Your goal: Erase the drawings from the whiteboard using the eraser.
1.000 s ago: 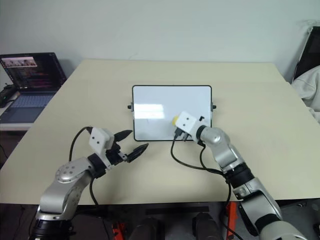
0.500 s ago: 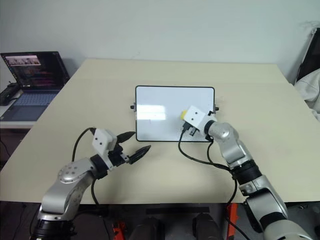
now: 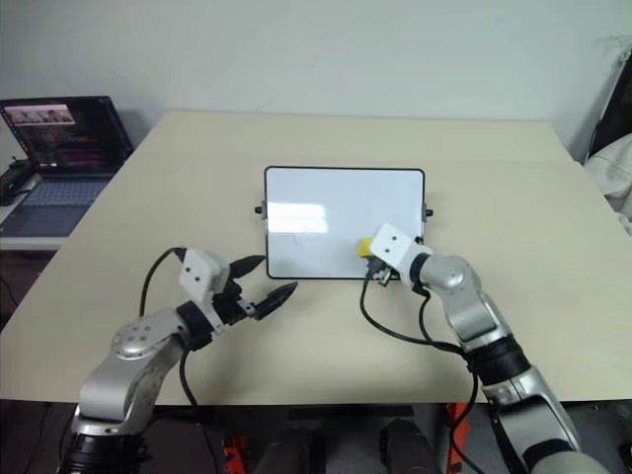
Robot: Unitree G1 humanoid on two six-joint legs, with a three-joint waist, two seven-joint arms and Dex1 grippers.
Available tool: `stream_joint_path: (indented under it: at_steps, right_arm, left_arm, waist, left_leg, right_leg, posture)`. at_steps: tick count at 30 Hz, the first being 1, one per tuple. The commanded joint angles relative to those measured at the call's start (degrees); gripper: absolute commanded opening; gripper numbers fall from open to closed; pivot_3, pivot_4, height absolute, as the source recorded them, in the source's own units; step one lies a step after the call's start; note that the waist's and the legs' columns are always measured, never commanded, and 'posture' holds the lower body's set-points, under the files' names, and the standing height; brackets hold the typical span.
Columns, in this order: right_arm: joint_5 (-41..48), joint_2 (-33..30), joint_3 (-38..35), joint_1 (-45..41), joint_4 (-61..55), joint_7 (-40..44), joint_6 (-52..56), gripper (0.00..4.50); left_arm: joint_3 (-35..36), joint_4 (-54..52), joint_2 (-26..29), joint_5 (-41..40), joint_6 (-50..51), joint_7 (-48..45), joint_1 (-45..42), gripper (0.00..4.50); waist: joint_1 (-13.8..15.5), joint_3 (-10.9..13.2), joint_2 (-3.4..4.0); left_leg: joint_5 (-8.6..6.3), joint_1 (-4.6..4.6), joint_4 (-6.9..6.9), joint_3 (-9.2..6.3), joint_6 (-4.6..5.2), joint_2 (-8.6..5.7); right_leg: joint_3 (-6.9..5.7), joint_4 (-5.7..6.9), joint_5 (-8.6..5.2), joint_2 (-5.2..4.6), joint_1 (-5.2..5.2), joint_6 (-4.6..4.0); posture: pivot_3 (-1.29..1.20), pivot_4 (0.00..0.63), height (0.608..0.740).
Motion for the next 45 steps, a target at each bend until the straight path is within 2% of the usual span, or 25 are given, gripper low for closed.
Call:
stream_joint_path:
  at_steps: [1,5,10,16,20,26,29,35,39,45]
  right_arm:
    - [8.7,0.4,-6.2,1.9,-11.5,1.6,5.4,0.98]
    - [17.5,-1.2,-10.8,8.8,-22.5,3.1,12.0,0.98]
    - [18.9,-3.1,-9.0,15.1,-27.4,1.9,13.2,0.98]
    - [17.8,-3.1,-5.3,15.1,-26.0,1.0,11.2,0.98]
    - [15.2,-2.3,-1.7,12.0,-22.7,-0.3,8.8,0.98]
    - [4.2,2.8,7.0,-3.9,-6.5,-4.8,0.3,0.98]
    - [-1.6,5.7,10.4,-13.2,6.6,-7.0,-4.7,0.98]
    - [-7.7,11.6,12.4,-26.3,31.4,-11.2,-14.7,0.98]
    - [-9.3,12.9,13.7,-27.7,38.0,-8.1,-17.0,0.98]
    - [-12.3,10.3,18.9,-23.1,33.8,1.6,-17.9,0.98]
  left_arm:
    - [2.9,-3.3,0.3,-1.2,0.4,1.3,-0.2,4.5]
    - [5.5,-4.4,0.2,-2.5,1.2,2.8,1.0,4.5]
    - [6.4,-4.4,0.4,-1.4,0.4,3.7,2.8,4.5]
    - [7.9,-4.1,0.5,-1.4,-0.9,4.2,4.9,4.5]
    - [9.1,-3.4,0.6,-1.5,-1.7,4.2,5.7,4.5]
    - [9.1,-2.4,0.8,-0.4,-3.0,3.8,6.6,4.5]
    - [8.6,-1.2,1.1,0.2,-4.1,3.0,6.6,4.5]
    - [8.1,2.2,1.4,0.7,-6.7,0.9,5.6,4.5]
    - [7.2,2.8,0.8,1.4,-8.0,0.3,5.9,4.5]
    - [6.8,2.7,0.3,1.6,-8.3,0.6,5.9,4.5]
  waist:
    - [0.0,0.0,0.03]
    - [0.1,0.0,0.03]
    - [0.0,0.0,0.04]
    - [-0.1,0.0,0.03]
    - [-0.1,0.0,0.03]
    - [-0.3,0.0,0.05]
    - [-0.2,0.0,0.04]
    - [0.0,0.0,0.04]
    - [-0.2,0.0,0.03]
    - [-0.2,0.0,0.03]
  left_leg:
    - [0.0,-0.21,0.02,-0.03,-0.02,-0.01]
    - [-0.16,-0.46,0.0,-0.15,-0.22,0.02]
    - [-0.27,-0.44,-0.01,-0.04,-0.22,-0.02]
    - [-0.26,-0.36,0.02,-0.04,-0.22,0.0]
    - [-0.26,-0.36,0.09,-0.03,-0.22,-0.02]
    - [-0.24,-0.28,0.13,0.02,-0.24,-0.01]
    - [-0.24,-0.27,0.14,0.0,-0.25,-0.02]
    - [-0.24,-0.31,0.16,0.01,-0.25,-0.08]
    - [-0.25,-0.28,0.15,0.03,-0.25,-0.05]
    - [-0.25,0.14,0.15,0.03,-0.23,-0.03]
  right_leg:
    - [-0.02,0.01,0.02,-0.01,-0.18,-0.01]
    - [-0.04,-0.17,-0.09,-0.03,-0.32,0.07]
    - [-0.07,-0.26,-0.2,-0.05,-0.29,0.11]
    - [-0.1,-0.19,-0.21,0.03,-0.25,0.11]
    - [-0.1,-0.16,-0.22,0.07,-0.22,0.11]
    - [-0.07,-0.03,-0.2,0.12,-0.24,0.08]
    - [-0.1,0.04,-0.2,0.12,-0.23,0.06]
    - [-0.1,0.06,-0.19,0.08,-0.27,0.04]
    - [-0.07,0.08,-0.18,0.04,-0.28,0.03]
    - [-0.06,0.23,-0.19,0.03,0.06,0.01]
  posture:
    - [0.0,0.15,0.74]
    - [0.0,0.15,0.74]
    - [0.0,0.15,0.74]
    - [0.0,0.15,0.74]
    - [0.0,0.15,0.74]
    - [0.0,0.15,0.74]
    - [0.0,0.15,0.74]
    - [0.0,0.15,0.74]
    - [0.0,0.15,0.74]
    - [0.0,0.15,0.74]
